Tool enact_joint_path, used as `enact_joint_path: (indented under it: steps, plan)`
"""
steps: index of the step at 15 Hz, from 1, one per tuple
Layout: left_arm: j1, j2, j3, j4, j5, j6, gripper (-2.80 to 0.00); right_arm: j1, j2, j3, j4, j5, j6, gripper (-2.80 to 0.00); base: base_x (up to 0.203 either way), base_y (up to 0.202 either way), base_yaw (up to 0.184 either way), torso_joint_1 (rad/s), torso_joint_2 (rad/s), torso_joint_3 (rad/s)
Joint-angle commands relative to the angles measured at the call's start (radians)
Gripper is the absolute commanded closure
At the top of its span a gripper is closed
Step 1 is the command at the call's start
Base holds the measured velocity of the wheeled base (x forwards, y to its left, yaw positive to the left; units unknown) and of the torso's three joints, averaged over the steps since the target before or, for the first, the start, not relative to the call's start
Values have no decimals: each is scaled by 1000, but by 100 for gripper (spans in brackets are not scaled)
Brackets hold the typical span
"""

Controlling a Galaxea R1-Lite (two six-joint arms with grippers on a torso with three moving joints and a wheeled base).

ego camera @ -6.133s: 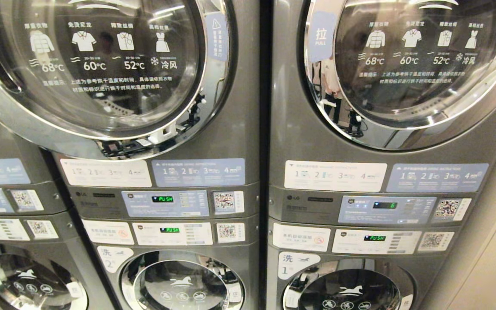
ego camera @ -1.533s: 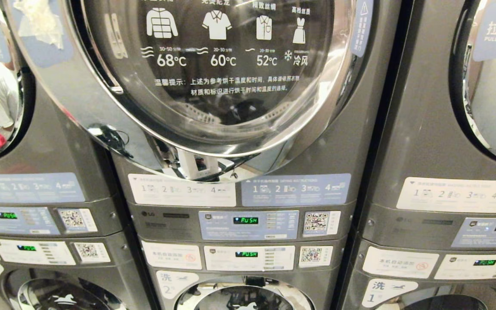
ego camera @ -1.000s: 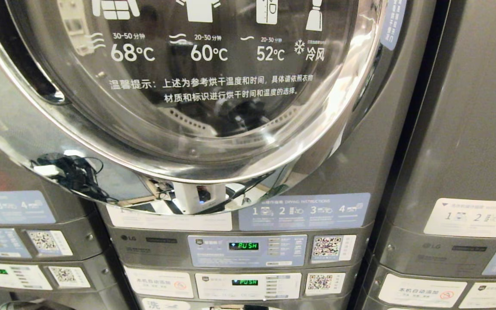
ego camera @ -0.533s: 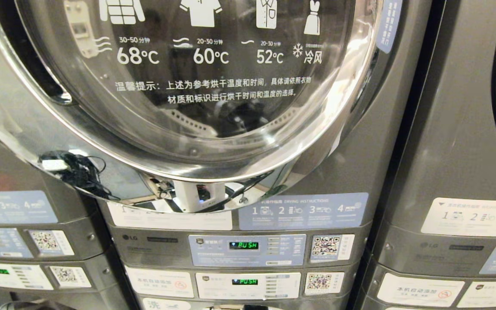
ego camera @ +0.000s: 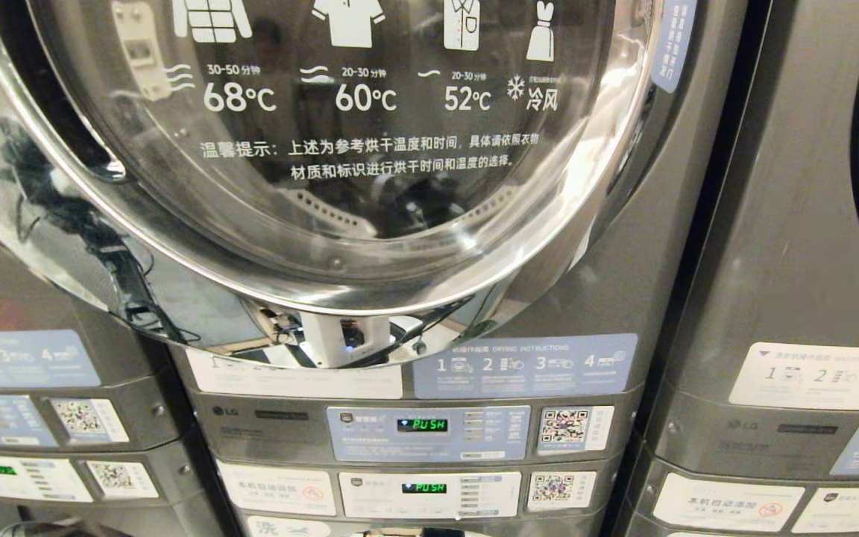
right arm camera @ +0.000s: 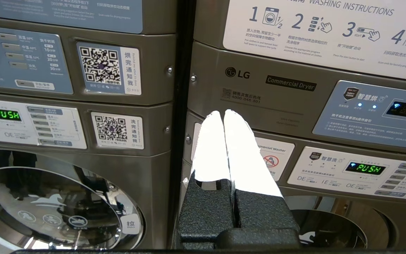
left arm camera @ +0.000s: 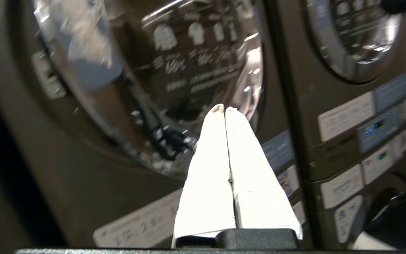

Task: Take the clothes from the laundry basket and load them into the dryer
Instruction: Close the dryer

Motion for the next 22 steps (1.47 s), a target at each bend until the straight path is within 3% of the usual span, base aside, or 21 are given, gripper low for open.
enact_joint_path:
  steps: [1, 5, 7, 8, 11, 13, 19, 22]
  plan:
    - [-24, 189, -119, -1, -41, -9, 0, 0, 2, -1, 2, 0, -3, 0, 0, 0, 0, 0, 0, 0]
    - [-42, 489, -351, -35, -68, -46, 0, 0, 3, 1, 2, 1, -3, 0, 0, 0, 0, 0, 0, 0]
    - [-41, 599, -405, -109, -61, -54, 0, 0, 3, -1, 2, 1, -3, 0, 0, 0, 0, 0, 0, 0]
    - [-33, 639, -413, -137, -27, -56, 0, 0, 3, 1, 2, 1, -3, 0, 0, 0, 0, 0, 0, 0]
    - [-19, 722, -430, -166, 172, -58, 0, 0, 2, 1, 2, 1, -3, 0, 0, 0, 0, 0, 0, 0]
    - [-18, 761, -436, -172, 243, -52, 0, 0, 0, 1, 2, 1, -3, 0, 0, 0, 0, 0, 0, 0]
    - [7, 916, -471, -223, 316, -50, 0, 0, 0, 1, -1, 1, -4, 0, 0, 0, 0, 0, 0, 0]
    - [20, 1045, -570, -276, 345, -49, 0, 0, 0, 1, -1, 3, -4, 0, 0, 0, 0, 0, 0, 0]
